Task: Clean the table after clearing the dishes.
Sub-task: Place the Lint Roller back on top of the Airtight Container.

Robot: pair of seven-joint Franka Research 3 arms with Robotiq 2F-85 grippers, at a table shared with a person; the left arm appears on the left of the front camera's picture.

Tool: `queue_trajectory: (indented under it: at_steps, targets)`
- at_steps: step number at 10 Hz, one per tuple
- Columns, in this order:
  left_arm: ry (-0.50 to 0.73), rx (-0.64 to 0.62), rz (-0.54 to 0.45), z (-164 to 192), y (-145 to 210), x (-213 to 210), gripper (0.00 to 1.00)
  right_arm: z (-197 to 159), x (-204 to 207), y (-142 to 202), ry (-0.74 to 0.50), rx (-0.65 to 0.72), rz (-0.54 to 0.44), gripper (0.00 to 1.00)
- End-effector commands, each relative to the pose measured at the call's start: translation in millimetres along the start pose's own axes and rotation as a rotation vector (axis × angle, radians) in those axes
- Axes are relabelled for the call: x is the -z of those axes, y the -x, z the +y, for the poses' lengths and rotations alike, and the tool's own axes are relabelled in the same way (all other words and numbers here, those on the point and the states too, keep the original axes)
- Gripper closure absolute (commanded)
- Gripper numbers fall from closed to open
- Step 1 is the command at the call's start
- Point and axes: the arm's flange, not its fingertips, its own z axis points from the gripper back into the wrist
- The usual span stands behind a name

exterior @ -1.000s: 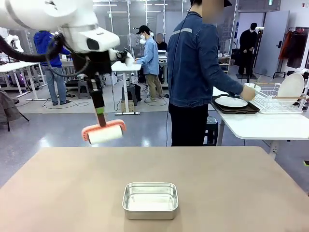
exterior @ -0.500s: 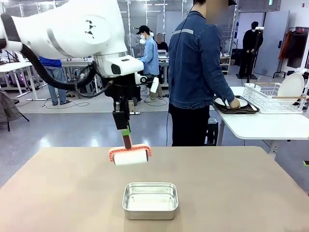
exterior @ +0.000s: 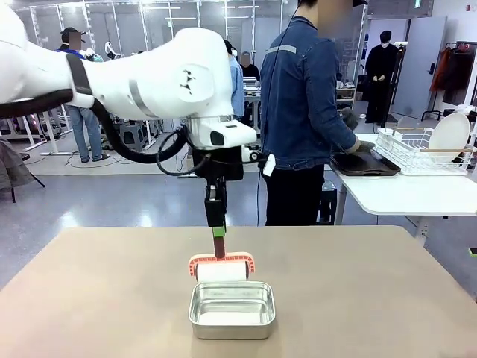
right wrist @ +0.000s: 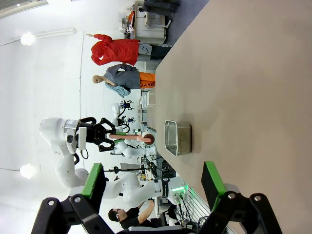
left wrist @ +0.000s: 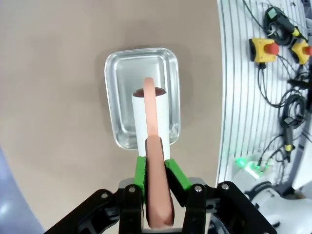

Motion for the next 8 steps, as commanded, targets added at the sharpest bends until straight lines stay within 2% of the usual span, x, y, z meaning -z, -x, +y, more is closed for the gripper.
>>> queue_trajectory:
  at_steps: [1,3,5,8]
  targets:
    - [-0.003,-0.001,0.043,31,-10,2,0.77,2,-1,1,-0.004,-0.015,-0.001,0.0]
    - [0.092,0.02,0.052,54,-14,28,0.77,2,-1,1,-0.004,-0.015,-0.001,0.0]
    - [0.107,0.034,0.035,67,-21,44,0.77,2,-1,1,-0.004,-0.015,-0.001,0.0]
    - [0.162,0.01,0.079,71,-24,69,0.77,2,-1,1,-0.004,-0.015,-0.001,0.0]
